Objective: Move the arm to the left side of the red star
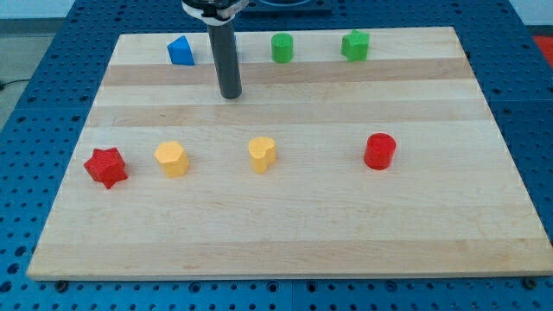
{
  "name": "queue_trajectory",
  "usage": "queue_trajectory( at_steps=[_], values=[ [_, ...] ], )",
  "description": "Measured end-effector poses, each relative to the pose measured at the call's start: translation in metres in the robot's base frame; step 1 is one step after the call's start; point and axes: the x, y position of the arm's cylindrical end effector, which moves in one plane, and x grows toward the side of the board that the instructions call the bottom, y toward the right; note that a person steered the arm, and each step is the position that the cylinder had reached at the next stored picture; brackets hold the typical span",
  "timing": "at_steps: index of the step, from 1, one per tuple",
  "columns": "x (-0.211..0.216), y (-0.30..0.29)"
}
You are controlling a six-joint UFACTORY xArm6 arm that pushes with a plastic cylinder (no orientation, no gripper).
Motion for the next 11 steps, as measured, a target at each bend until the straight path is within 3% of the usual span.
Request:
queue_trajectory(
  at_steps=[7, 8, 9, 10, 11],
  values=[
    [0.02, -0.03],
    [0.024, -0.106],
    [0.089, -0.184],
    [0.131, -0.216],
    [0.134, -0.217]
  ],
)
